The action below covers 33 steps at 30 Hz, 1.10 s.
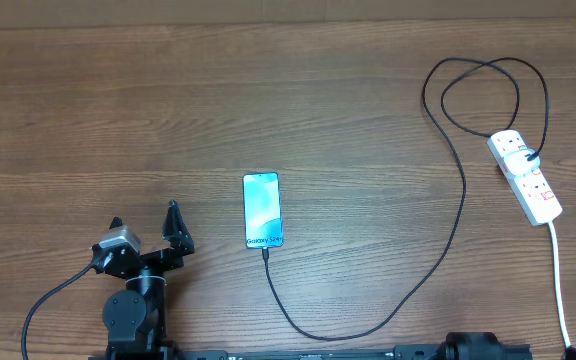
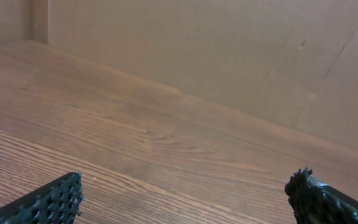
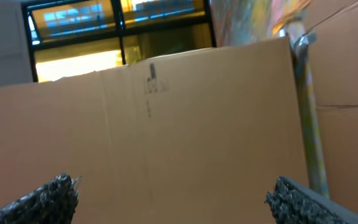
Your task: Plug charger to phone and switch on socket
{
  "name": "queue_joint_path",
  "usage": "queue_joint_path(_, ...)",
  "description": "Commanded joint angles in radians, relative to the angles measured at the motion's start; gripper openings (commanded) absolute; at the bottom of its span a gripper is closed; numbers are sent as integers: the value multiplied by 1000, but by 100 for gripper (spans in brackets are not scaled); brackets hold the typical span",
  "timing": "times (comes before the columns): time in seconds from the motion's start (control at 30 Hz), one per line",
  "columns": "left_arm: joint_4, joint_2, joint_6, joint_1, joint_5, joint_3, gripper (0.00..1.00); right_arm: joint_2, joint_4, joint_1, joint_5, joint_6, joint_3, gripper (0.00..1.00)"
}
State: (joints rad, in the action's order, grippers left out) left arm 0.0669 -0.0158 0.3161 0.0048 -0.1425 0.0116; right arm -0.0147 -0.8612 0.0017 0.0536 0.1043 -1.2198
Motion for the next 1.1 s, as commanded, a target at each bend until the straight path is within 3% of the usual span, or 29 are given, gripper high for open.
queue_joint_path(0.0,-2,10,13,8,5,-6,100,10,11,4,-35,-1,33,100)
queue_joint_path(0.17,-2,10,13,8,5,-6,99,10,88,4,-121,-1,159,100)
queue_joint_path(1.07,-2,10,13,8,5,-6,100,11,1044,-4,-284,-27,1048,100)
